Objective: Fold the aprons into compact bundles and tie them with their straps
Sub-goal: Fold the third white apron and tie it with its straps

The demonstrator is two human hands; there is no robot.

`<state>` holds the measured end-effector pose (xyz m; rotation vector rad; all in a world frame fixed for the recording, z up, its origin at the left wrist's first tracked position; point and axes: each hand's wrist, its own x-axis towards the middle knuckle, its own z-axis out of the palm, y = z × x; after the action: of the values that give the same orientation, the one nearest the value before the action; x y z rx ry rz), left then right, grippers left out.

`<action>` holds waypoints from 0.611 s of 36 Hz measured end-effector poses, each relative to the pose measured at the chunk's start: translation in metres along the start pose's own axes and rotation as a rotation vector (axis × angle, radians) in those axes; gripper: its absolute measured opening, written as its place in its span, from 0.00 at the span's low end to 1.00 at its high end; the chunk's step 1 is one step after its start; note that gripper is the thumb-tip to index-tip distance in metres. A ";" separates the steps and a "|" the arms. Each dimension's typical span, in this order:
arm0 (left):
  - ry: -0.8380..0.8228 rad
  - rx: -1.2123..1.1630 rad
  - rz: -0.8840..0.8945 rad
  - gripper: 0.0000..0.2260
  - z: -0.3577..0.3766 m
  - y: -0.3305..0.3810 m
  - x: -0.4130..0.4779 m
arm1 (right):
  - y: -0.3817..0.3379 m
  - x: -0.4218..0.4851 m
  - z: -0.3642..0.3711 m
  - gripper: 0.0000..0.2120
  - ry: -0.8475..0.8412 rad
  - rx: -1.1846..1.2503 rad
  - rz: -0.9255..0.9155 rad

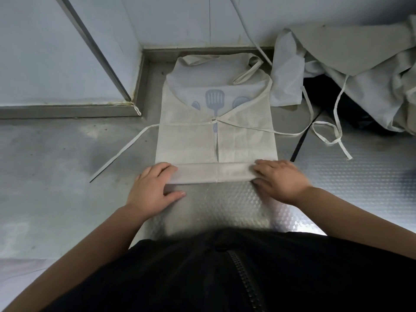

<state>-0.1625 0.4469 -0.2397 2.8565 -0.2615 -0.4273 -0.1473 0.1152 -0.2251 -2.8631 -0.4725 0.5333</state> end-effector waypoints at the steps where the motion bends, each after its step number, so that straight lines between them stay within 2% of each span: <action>1: -0.002 0.009 0.009 0.37 -0.002 -0.001 0.003 | -0.003 0.000 -0.004 0.28 0.011 0.014 0.012; 3: 0.021 0.052 0.049 0.26 -0.009 -0.001 0.008 | -0.001 -0.002 -0.006 0.31 0.018 0.059 0.035; 5: 0.048 0.028 0.082 0.16 -0.018 -0.002 0.012 | 0.003 -0.004 -0.011 0.22 0.012 0.167 0.124; 6: 0.026 -0.047 0.074 0.12 -0.022 -0.003 0.013 | 0.006 -0.005 -0.014 0.18 -0.007 0.256 0.170; 9: -0.151 -0.394 -0.076 0.03 -0.033 -0.004 0.012 | 0.010 -0.004 -0.019 0.15 -0.068 0.418 0.253; 12: -0.125 -0.501 -0.183 0.04 -0.031 -0.006 0.012 | 0.011 -0.001 -0.016 0.12 0.023 0.462 0.299; 15: 0.024 -0.496 -0.297 0.03 -0.021 -0.011 0.018 | 0.007 0.004 -0.006 0.19 0.117 0.414 0.373; 17: 0.099 -0.479 -0.349 0.08 -0.016 -0.009 0.021 | 0.002 0.005 0.000 0.19 0.148 0.335 0.418; 20: 0.233 -0.261 -0.182 0.16 -0.006 -0.005 0.020 | -0.005 0.004 0.009 0.14 0.236 0.007 0.317; 22: 0.312 -0.096 -0.002 0.16 0.000 -0.002 0.016 | -0.008 0.002 0.017 0.14 0.241 -0.125 0.222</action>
<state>-0.1467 0.4456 -0.2444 2.7755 -0.1746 0.0092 -0.1542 0.1260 -0.2397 -3.0656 -0.1542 0.1900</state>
